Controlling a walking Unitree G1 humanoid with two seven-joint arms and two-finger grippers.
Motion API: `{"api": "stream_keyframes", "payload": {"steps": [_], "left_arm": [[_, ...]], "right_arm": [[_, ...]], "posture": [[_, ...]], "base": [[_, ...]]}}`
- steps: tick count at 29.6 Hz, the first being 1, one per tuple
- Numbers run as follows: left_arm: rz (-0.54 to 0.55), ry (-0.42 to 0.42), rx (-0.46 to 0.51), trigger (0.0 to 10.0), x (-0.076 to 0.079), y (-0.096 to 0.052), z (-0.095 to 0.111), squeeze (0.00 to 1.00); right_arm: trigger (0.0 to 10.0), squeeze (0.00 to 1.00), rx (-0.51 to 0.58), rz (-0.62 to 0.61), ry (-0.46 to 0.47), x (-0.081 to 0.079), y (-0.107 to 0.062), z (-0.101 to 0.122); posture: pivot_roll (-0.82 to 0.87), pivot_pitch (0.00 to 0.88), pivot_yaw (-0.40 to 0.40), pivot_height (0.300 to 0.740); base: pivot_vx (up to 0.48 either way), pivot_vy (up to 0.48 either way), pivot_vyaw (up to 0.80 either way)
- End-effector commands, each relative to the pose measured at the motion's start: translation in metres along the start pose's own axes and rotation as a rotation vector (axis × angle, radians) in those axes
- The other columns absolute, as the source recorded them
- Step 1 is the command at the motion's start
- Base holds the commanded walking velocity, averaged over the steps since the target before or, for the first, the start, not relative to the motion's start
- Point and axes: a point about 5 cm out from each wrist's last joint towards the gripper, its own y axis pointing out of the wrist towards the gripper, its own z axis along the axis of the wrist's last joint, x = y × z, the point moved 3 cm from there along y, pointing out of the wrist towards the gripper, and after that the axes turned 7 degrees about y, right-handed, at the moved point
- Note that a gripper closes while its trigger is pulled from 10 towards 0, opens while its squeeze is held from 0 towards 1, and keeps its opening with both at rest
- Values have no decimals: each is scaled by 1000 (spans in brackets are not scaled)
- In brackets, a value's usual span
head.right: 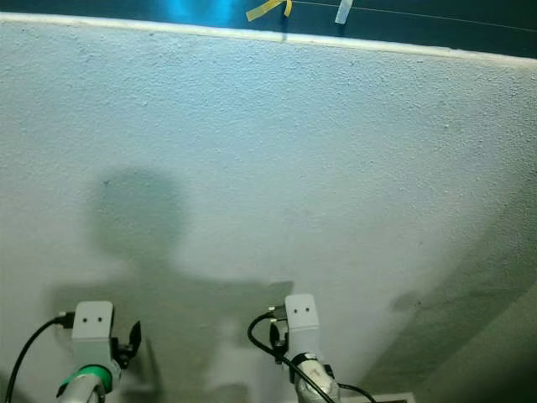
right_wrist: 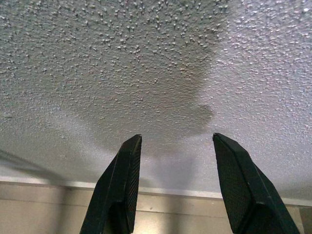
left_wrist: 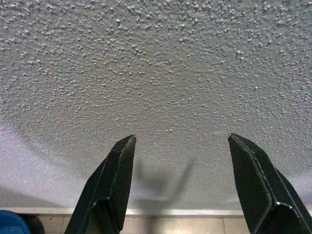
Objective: Clothes washing
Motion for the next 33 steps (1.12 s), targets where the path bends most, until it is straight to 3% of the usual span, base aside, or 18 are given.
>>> {"api": "stream_keyframes", "payload": {"steps": [1, 15, 20, 23, 33], "left_arm": [[-6, 8, -29, 10000, 2, -2, -8, 0], [-4, 14, -34, 10000, 1, 3, -8, 0], [-5, 2, -29, 10000, 2, 3, -8, 0], [29, 24, 18, 10000, -7, 2, -4, 0], [38, 3, -24, 10000, -10, 4, -9, 0]], "right_arm": [[10000, 0, -35, -12, -6, 4, -2, -9], [10000, 0, -38, -22, -48, -1, 1, -8], [10000, 0, -23, -20, -26, -2, 1, -6], [10000, 0, 32, -13, 43, 0, 0, 0], [10000, 0, 32, -26, -66, 3, 1, 0]], "posture": [[4, 45, -6, 740], [3, 25, -6, 740], [3, 24, -6, 740], [-1, 24, -13, 740], [1, 24, -14, 740]], "base": [[0, 0, 0], [0, 0, 0], [0, 0, 0], [0, 0, 0], [0, 0, 0]]}}
